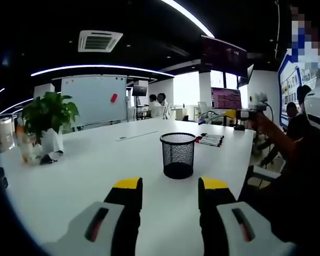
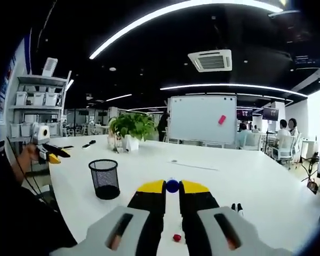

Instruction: Pick up the whiteboard markers from the pen holder and place them facing the whiteboard neatly

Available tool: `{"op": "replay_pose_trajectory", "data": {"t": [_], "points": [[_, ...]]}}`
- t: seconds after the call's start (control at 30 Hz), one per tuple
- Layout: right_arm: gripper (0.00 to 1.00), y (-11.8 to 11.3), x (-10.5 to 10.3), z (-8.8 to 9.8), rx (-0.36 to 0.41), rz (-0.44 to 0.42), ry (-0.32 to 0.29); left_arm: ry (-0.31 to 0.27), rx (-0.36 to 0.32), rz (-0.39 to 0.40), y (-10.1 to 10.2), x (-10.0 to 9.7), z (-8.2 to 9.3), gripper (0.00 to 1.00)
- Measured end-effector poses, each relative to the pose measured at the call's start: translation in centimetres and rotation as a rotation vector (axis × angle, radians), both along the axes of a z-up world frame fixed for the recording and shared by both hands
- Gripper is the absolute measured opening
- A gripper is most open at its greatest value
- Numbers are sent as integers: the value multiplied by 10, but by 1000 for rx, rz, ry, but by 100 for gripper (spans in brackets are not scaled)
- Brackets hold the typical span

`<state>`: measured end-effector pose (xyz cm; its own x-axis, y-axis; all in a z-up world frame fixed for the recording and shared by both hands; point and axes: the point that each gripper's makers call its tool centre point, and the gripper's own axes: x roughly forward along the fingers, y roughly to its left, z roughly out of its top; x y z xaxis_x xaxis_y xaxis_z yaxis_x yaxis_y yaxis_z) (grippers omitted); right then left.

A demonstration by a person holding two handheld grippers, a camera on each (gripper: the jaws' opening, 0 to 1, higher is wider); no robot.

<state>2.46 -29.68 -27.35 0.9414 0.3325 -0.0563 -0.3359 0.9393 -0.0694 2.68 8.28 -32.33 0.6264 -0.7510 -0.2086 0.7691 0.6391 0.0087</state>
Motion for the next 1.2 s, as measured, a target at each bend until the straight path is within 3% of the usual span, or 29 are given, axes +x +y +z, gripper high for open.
{"op": "replay_pose_trajectory", "data": {"t": [0.43,0.73,1.2], "points": [[13,-29,-6,0,52,-84,-48,-4,2,2,1,0,1,43],[13,-45,-6,0,4,-131,-68,-7,3,2,0,0,2,43],[13,-77,-10,-1,31,-227,-86,-8,3,4,1,1,2,43]]}}
